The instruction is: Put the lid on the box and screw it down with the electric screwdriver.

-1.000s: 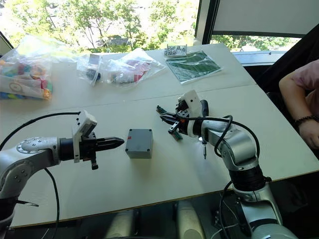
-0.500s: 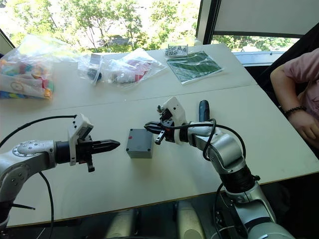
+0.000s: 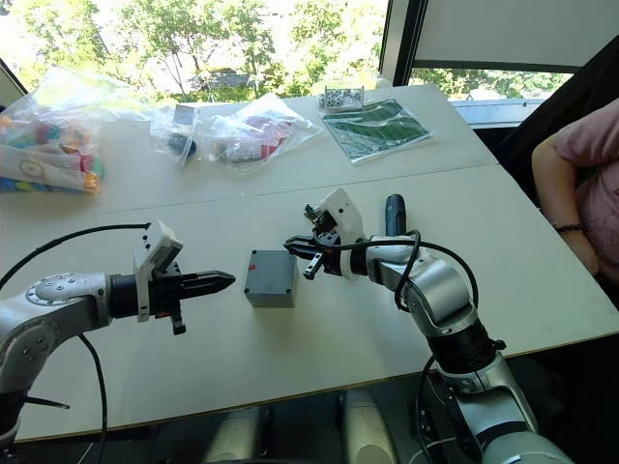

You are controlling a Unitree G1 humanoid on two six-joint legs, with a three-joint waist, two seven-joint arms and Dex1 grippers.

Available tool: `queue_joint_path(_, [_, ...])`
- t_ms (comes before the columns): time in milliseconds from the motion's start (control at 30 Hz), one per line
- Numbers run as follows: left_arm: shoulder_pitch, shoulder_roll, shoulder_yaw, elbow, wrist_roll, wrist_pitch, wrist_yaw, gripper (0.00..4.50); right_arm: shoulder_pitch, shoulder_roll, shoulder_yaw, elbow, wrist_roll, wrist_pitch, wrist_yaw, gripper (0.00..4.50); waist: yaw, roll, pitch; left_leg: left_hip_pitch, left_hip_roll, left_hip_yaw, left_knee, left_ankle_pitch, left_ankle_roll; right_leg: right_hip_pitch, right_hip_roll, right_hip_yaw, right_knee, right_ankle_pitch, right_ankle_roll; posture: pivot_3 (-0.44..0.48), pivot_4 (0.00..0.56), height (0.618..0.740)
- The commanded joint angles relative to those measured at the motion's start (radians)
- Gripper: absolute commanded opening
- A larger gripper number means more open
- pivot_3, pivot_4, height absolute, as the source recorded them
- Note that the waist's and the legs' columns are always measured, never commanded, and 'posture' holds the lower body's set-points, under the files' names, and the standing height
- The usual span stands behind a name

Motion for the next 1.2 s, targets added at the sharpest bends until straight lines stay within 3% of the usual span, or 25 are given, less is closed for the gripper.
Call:
queue_joint_path(33, [-0.012, -0.001, 0.016, -0.017, -0.007, -0.015, 0.000, 0.00, 0.004, 0.007, 0.004, -0.008, -0.011, -0.030, -0.003, 0.11, 0.000, 0.000, 0.000, 0.000, 0.000, 0.000, 0.000, 0.000, 0.000, 0.000, 0.000, 0.000, 0.000, 0.000, 0.000, 0.000, 0.150, 0.740])
queue_joint_path(833, [-0.027, -0.013, 0.004, -0.011, 0.000, -0.018, 0.006, 0.00, 0.004, 0.021, 0.013, 0.035, -0.053, -0.065, -0.006, 0.11, 0.000, 0.000, 0.000, 0.000, 0.000, 0.000, 0.000, 0.000, 0.000, 0.000, 0.000, 0.000, 0.000, 0.000, 0.000, 0.000, 0.150, 0.740])
queue_joint_path(967, [-0.034, -0.018, 0.000, -0.008, 0.000, -0.019, 0.007, 0.00, 0.008, 0.011, 0.017, 0.016, -0.045, -0.060, 0.012, 1.12, 0.000, 0.000, 0.000, 0.000, 0.000, 0.000, 0.000, 0.000, 0.000, 0.000, 0.000, 0.000, 0.000, 0.000, 0.000, 0.000, 0.150, 0.740])
queue_joint_path(1133, [-0.060, -0.035, 0.004, 0.002, -0.012, -0.018, 0.008, 0.00, -0.021, -0.026, -0.055, -0.032, -0.012, -0.014, 0.015, 3.15, 0.000, 0.000, 0.000, 0.000, 0.000, 0.000, 0.000, 0.000, 0.000, 0.000, 0.000, 0.000, 0.000, 0.000, 0.000, 0.000, 0.150, 0.740])
queue_joint_path(1200, [-0.076, -0.042, 0.004, 0.006, -0.017, -0.019, 0.006, 0.00, -0.043, -0.045, -0.115, -0.058, 0.029, 0.032, 0.012, 3.15, 0.002, 0.000, 0.000, 0.000, 0.000, 0.000, 0.000, 0.000, 0.000, 0.000, 0.000, 0.000, 0.000, 0.000, 0.000, 0.000, 0.150, 0.740])
